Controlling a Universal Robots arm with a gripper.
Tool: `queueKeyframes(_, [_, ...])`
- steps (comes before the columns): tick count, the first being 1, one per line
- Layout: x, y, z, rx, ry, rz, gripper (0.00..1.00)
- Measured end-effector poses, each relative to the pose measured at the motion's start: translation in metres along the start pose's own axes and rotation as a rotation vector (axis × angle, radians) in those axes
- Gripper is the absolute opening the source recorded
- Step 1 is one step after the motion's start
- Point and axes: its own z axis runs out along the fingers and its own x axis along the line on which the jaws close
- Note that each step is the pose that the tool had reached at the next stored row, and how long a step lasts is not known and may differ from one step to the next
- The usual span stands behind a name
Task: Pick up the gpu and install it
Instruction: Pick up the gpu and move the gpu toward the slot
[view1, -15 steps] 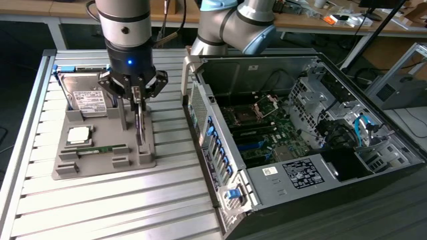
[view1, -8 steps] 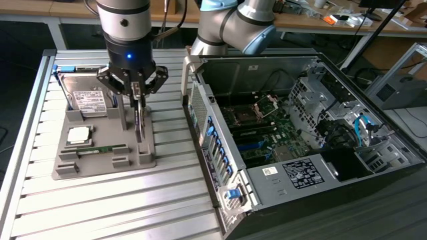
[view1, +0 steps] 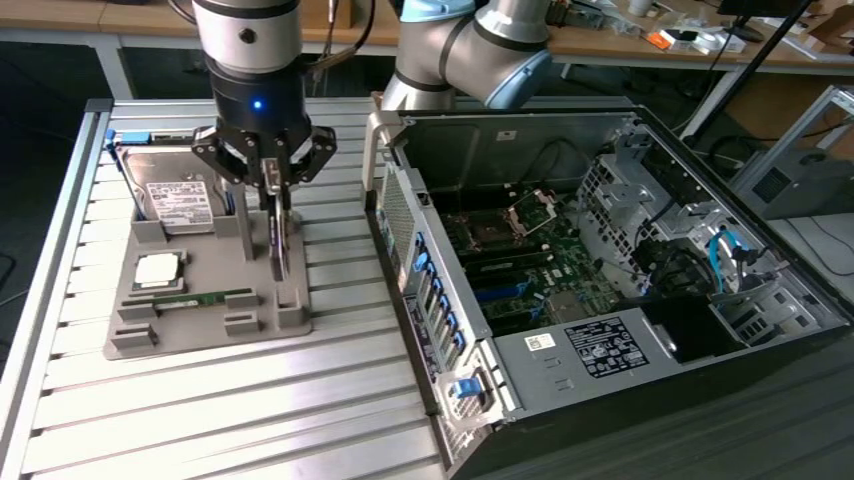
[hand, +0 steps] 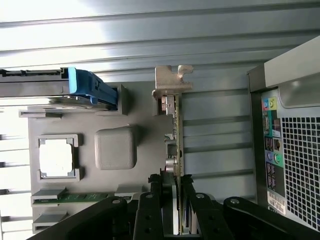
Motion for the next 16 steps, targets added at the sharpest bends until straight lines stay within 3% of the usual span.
queueKeyframes(16, [0.0, 0.0006, -0.0141, 0.0, 0.0, 0.0, 0.27])
